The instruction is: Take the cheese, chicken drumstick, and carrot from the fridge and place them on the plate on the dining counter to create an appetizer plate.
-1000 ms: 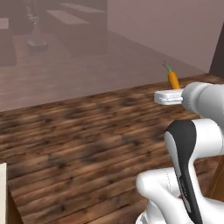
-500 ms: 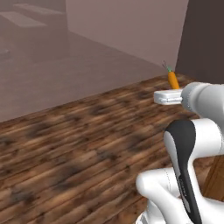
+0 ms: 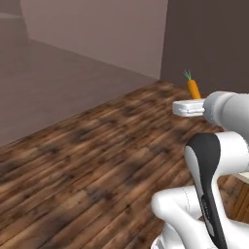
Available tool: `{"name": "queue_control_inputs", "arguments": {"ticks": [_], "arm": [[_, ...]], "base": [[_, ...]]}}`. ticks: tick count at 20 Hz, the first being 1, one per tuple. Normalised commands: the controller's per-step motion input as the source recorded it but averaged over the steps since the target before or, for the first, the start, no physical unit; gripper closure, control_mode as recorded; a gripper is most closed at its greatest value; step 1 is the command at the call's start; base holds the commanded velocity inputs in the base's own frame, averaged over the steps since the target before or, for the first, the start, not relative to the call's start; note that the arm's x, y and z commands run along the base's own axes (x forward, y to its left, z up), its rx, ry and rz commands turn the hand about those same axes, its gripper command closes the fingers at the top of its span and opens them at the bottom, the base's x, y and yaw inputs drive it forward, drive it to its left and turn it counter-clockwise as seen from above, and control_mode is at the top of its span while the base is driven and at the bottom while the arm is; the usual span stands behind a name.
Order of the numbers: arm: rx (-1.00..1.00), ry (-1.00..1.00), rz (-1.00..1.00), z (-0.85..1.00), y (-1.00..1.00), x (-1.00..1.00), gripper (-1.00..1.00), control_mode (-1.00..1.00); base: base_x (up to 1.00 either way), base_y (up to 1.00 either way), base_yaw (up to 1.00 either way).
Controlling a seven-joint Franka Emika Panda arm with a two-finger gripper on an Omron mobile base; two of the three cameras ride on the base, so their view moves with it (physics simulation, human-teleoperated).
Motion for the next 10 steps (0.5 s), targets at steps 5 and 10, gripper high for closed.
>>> {"name": "queue_control_inputs", "arguments": {"ticks": [5,10], "arm": [[0.00,0.00,0.00,0.00,0.00,0.00,1.00,1.00],[0.00,0.00,0.00,0.00,0.00,0.00,1.00,1.00]], "base": [[0.75,0.52,-0.39],[0.68,0.28,-0.48]]}}
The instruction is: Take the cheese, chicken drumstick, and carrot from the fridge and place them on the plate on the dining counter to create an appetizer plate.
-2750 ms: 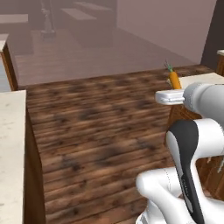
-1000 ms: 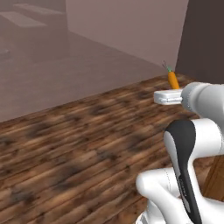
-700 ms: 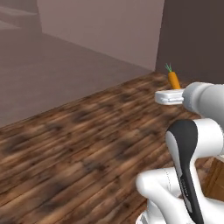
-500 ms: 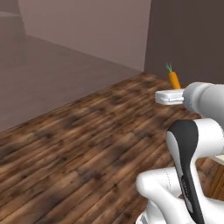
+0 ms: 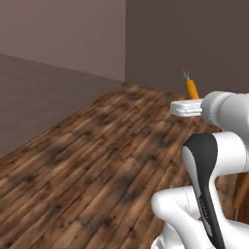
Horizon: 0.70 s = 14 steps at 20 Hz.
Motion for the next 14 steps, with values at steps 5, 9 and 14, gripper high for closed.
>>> {"name": "queue_control_inputs", "arguments": {"ticks": [5,9,14], "arm": [[0.00,0.00,0.00,0.00,0.00,0.00,1.00,1.00],[0.00,0.00,0.00,0.00,0.00,0.00,1.00,1.00],[0.00,0.00,0.00,0.00,0.00,0.00,1.00,1.00]], "base": [[0.75,0.17,-0.52],[0.84,0.22,-0.52],[0.93,0.38,-0.51]]}}
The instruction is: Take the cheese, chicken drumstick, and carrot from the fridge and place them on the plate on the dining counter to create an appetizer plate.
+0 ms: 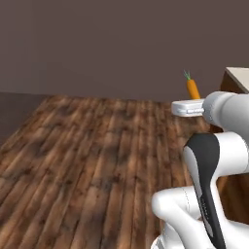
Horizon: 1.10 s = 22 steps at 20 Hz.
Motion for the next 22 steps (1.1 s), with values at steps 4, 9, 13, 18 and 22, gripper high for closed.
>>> {"name": "queue_control_inputs", "arguments": {"ticks": [4,9,13,18,22], "arm": [[0.00,0.00,0.00,0.00,0.00,0.00,1.00,1.00],[0.00,0.00,0.00,0.00,0.00,0.00,1.00,1.00],[0.00,0.00,0.00,0.00,0.00,0.00,1.00,1.00],[0.00,0.00,0.00,0.00,0.00,0.00,1.00,1.00],[0.00,0.00,0.00,0.00,0.00,0.00,1.00,1.00]], "base": [[1.00,0.58,-0.49],[1.00,0.66,-0.50],[1.00,0.60,-0.50],[1.00,0.42,-0.50],[1.00,0.37,-0.49]]}}
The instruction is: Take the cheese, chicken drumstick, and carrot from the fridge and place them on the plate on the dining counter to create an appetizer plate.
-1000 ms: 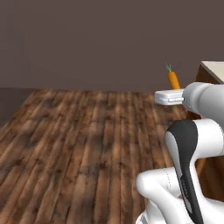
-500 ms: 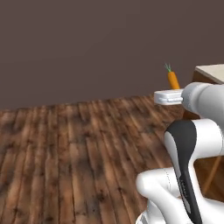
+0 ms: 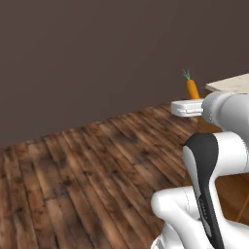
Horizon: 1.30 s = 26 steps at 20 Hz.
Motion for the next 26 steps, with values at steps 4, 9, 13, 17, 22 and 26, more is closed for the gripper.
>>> {"name": "queue_control_inputs", "arguments": {"ticks": [4,9,13,17,22,26], "arm": [[0.00,0.00,0.00,0.00,0.00,0.00,1.00,1.00],[0.00,0.00,0.00,0.00,0.00,0.00,1.00,1.00],[0.00,0.00,0.00,0.00,0.00,0.00,1.00,1.00],[0.00,0.00,0.00,0.00,0.00,0.00,1.00,1.00],[0.00,0.00,0.00,0.00,0.00,0.00,1.00,1.00],[0.00,0.00,0.00,0.00,0.00,0.00,1.00,1.00]], "base": [[0.95,0.47,-0.49],[0.87,0.66,-0.49],[0.81,0.70,-0.50],[0.66,0.56,-0.49],[0.59,0.49,-0.46],[0.63,0.47,-0.49]]}}
